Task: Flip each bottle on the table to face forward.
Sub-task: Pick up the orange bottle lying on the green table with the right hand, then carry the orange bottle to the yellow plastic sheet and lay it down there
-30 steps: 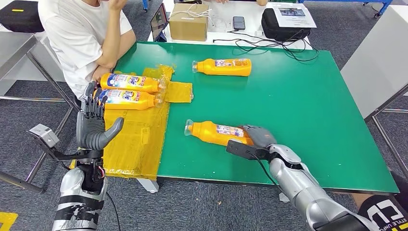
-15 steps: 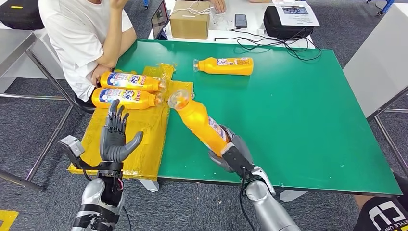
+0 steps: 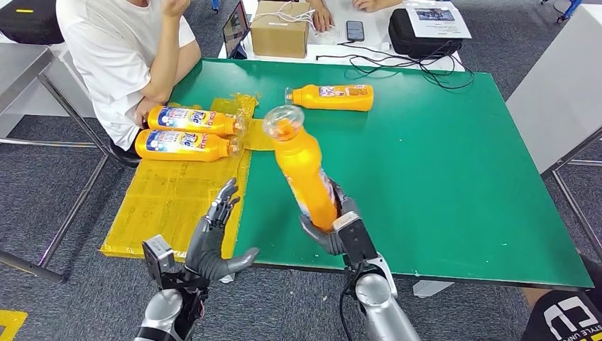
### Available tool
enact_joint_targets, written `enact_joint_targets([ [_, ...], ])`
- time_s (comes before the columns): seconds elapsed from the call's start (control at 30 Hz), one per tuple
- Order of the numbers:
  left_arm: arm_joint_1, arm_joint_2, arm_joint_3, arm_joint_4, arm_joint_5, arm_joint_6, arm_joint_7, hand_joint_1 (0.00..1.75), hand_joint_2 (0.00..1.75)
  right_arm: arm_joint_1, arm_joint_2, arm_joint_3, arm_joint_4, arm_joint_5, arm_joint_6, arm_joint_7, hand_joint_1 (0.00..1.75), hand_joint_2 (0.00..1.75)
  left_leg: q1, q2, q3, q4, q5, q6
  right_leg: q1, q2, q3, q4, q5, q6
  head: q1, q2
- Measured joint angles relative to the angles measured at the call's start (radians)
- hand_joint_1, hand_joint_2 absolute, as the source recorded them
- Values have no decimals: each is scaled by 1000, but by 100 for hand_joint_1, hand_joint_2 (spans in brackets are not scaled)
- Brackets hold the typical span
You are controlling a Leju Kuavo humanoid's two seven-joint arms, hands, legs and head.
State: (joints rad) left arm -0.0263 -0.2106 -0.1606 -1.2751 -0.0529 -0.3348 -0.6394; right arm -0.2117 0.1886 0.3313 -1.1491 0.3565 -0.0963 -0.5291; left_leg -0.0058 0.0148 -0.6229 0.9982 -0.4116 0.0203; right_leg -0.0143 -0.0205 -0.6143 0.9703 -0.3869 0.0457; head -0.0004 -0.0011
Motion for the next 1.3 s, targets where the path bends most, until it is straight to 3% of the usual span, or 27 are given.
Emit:
enact_joint_targets([
  [0.4, -71, -1, -45, 47, 86, -98, 36, 0, 175, -24, 73, 219, 111, 284, -108, -37, 175, 175, 0, 0, 0, 0, 0, 0, 0, 0, 0, 0, 0, 0, 0, 0],
  [0.67, -77, 1, -34, 57, 150, -132, 60, 0, 175, -69, 83, 299, 178, 313, -139, -12, 175, 175, 0, 0, 0, 0, 0, 0, 0, 0, -1, 0, 0, 0, 0, 0],
  [0.7, -76, 1, -33, 57, 150, -131, 60, 28, 175, -75, 83, 304, 188, 314, -139, -10, 174, 175, 0, 0, 0, 0, 0, 0, 0, 0, -1, 0, 0, 0, 0, 0],
  [0.73, -75, 1, -32, 57, 150, -130, 61, 72, 175, -79, 83, 307, 197, 315, -139, -8, 153, 175, 0, 0, 0, 0, 0, 0, 0, 0, -1, 0, 0, 0, 0, 0],
  [0.8, -72, 2, -29, 57, 149, -128, 61, 159, 175, -88, 83, 314, 215, 316, -137, -6, 65, 175, 0, 0, 0, 0, 0, 0, 0, 0, -1, 0, 0, 0, 0, 0],
  [0.83, -70, 2, -28, 57, 149, -126, 61, 175, 175, -91, 83, 318, 224, 318, -137, -4, 22, 175, 0, 0, 0, 0, 0, 0, 0, 0, -1, 0, 0, 0, 0, 0],
  [0.87, -69, 2, -26, 57, 150, -124, 61, 175, 175, -94, 83, 321, 232, 320, -138, -2, 0, 131, 0, 0, 0, 0, 0, 0, 0, 0, -1, 0, 0, 0, 0, 0],
  [0.97, -68, 2, -20, 58, 165, -121, 63, 175, 175, -96, 85, 330, 254, 325, -151, 9, 0, 0, 0, 0, 0, 0, 0, 0, 0, 0, -1, 0, 0, 0, 0, 0],
  [1.2, -64, 2, -3, 58, 226, -140, 90, 175, 175, -88, 88, 343, 272, 326, -190, 23, 0, 0, 0, 2, 0, 0, 0, 0, 0, 1, -2, 0, 0, 0, 0, 0],
  [1.23, -64, 2, -2, 58, 225, -138, 93, 168, 175, -87, 88, 343, 273, 326, -193, 24, 0, 0, 0, 2, 0, 0, 0, 0, 0, 1, -2, 0, 0, 0, 0, 0],
  [1.3, -65, 2, -1, 58, 213, -126, 96, 100, 175, -84, 88, 344, 274, 328, -199, 26, 0, 0, 0, 2, 0, 0, 0, 0, 0, 1, -2, 0, 0, 0, 0, 0],
])
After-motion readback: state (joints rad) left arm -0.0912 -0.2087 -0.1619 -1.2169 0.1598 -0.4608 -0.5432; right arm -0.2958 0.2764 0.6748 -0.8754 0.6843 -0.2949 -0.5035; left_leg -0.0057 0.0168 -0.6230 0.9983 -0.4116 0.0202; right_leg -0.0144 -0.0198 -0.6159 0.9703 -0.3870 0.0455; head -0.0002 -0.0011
